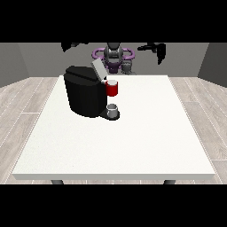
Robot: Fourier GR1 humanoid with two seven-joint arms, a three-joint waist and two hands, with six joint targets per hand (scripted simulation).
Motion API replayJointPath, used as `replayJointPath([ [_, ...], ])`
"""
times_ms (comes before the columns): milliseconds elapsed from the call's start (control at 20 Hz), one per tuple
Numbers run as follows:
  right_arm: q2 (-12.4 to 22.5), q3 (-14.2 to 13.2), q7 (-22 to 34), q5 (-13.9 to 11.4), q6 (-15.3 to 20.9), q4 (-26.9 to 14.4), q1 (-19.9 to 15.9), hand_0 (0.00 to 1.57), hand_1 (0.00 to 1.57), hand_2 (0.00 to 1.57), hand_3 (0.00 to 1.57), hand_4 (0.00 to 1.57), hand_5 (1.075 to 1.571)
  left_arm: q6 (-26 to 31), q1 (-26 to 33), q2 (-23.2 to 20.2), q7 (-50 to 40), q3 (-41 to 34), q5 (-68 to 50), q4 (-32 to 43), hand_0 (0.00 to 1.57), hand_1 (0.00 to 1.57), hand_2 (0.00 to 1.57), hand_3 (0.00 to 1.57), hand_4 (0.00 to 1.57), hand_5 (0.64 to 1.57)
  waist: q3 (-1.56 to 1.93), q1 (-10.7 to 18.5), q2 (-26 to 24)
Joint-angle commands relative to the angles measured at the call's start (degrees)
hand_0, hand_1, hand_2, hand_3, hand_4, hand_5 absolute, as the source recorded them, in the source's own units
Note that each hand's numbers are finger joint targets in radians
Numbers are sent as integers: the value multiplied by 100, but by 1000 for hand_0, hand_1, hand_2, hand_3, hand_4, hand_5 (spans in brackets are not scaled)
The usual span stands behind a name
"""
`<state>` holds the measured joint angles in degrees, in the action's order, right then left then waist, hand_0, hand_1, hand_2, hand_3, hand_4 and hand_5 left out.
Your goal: Insert the coffee pod into the coffee machine and close the lid
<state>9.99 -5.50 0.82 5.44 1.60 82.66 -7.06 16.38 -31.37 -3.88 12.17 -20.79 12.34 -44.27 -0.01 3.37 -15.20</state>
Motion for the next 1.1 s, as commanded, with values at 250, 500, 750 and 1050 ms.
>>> replayJointPath([
  [250, -208, 612, 83, -378, -91, 336, -439, 0, 0, 0, 0, 0, 1571, 195, 750, 159, 279, 179, -360, -777, 0, 0, 0, 0, 204, 1571, 0, 246, 390],
  [500, -28, 338, 101, -336, -217, -43, -763, 0, 0, 0, 0, 161, 1571, 39, 1257, 378, -211, 753, -759, -1645, 0, 0, 0, 0, 0, 1571, 3, 520, 400],
  [750, -268, 661, 369, -439, -266, 131, -1215, 0, 0, 0, 0, 0, 1571, 72, 984, 41, -531, 309, -1035, -1922, 0, 0, 0, 0, 0, 1571, 1, 192, 984],
  [1050, 72, -56, 65, -114, -491, -867, -1639, 0, 0, 0, 0, 0, 1571, -149, 1397, 351, -726, 899, -927, -2793, 0, 0, 0, 0, 0, 1571, 3, 590, 1295],
])
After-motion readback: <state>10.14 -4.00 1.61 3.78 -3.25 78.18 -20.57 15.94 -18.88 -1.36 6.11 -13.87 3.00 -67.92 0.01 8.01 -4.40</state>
